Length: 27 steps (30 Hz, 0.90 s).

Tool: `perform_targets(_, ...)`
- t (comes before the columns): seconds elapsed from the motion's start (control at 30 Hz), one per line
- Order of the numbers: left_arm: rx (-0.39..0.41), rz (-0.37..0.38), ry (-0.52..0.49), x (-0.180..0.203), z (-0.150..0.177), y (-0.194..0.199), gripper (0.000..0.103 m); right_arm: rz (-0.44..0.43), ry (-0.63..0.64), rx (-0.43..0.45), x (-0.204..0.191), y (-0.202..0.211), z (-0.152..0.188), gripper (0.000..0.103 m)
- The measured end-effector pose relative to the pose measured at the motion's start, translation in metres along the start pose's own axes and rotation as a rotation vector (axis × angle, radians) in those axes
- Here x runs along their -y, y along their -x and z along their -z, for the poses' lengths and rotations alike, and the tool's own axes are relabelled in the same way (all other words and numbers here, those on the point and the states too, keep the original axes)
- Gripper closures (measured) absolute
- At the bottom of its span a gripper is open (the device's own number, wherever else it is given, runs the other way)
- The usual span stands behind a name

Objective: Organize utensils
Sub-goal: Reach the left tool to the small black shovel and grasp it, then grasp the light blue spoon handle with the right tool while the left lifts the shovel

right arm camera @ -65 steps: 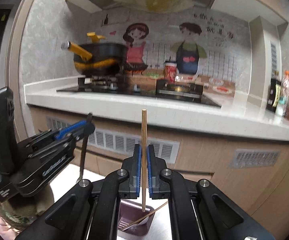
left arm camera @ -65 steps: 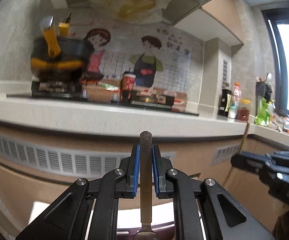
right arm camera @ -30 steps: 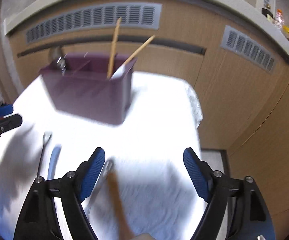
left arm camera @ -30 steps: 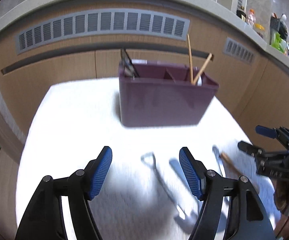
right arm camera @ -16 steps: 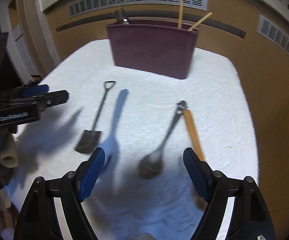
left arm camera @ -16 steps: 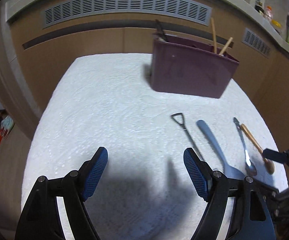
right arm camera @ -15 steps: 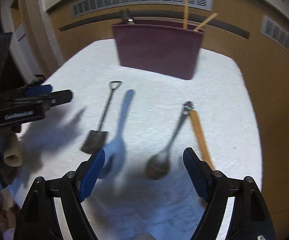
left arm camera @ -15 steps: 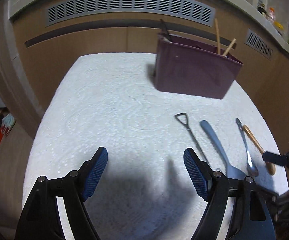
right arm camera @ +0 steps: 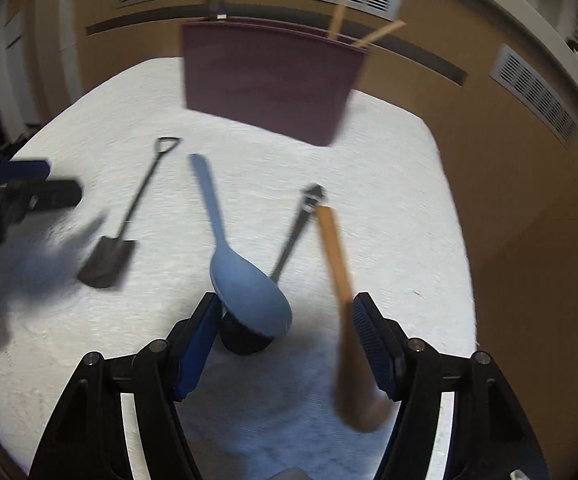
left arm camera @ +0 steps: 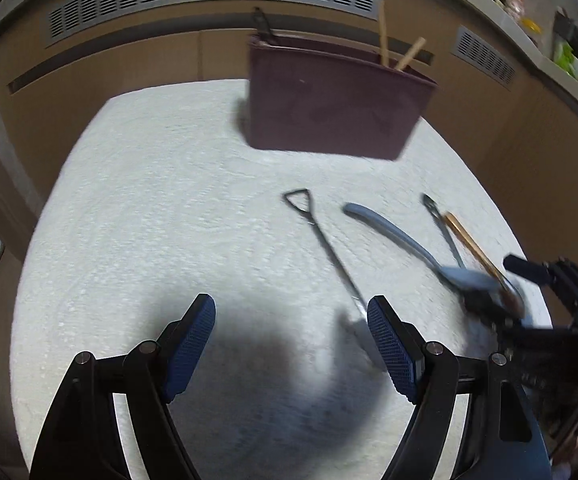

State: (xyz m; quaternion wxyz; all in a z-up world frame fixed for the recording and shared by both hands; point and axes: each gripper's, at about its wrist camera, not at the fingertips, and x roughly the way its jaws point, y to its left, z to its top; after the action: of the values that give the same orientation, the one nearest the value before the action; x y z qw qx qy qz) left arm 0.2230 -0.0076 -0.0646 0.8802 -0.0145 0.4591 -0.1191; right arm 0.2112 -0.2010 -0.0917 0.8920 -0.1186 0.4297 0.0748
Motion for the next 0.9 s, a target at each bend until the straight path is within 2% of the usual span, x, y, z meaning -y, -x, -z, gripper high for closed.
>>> perform_targets(0.17,-0.036,0.03,-0.068,0.037,0.015,-0.002,0.024,-0.031,-0.083,0.029,0.021,0.014,0.012,0.037)
perform_targets(0.27,-0.053,0.013,-0.07,0.056,0.02,-0.006,0.024,-0.035,-0.129,0.051,0.031,0.022,0.018,0.036)
perform_targets(0.33,-0.062,-0.001,-0.053,0.063,0.021,-0.009,0.027,-0.033,-0.151,0.067,0.038,0.026,0.02,0.036)
perform_targets(0.4,-0.078,-0.037,-0.04,0.07,0.02,-0.014,0.035,-0.014,-0.172,0.091,0.046,0.033,0.024,0.032)
perform_targets(0.53,-0.079,-0.068,-0.024,0.076,0.017,-0.02,0.04,0.0,-0.195,0.127,0.058,0.044,0.031,0.031)
perform_targets(0.6,-0.063,-0.079,-0.024,0.076,0.014,-0.02,0.058,0.013,-0.203,0.141,0.062,0.048,0.035,0.03)
perform_targets(0.67,-0.047,-0.083,-0.018,0.073,0.012,-0.021,0.063,0.025,-0.205,0.148,0.063,0.049,0.038,0.03)
perform_targets(0.7,-0.039,-0.076,-0.014,0.071,0.013,-0.02,0.069,0.027,-0.204,0.151,0.063,0.05,0.039,0.03)
perform_targets(0.73,-0.028,-0.067,-0.015,0.068,0.013,-0.018,0.076,0.027,-0.204,0.152,0.063,0.051,0.04,0.03)
perform_targets(0.77,-0.01,-0.059,-0.031,0.068,0.013,-0.012,0.088,0.024,-0.201,0.155,0.062,0.052,0.04,0.03)
perform_targets(0.9,0.115,-0.097,-0.092,0.065,0.009,0.025,0.089,-0.011,-0.183,0.161,0.059,0.054,0.036,0.03)
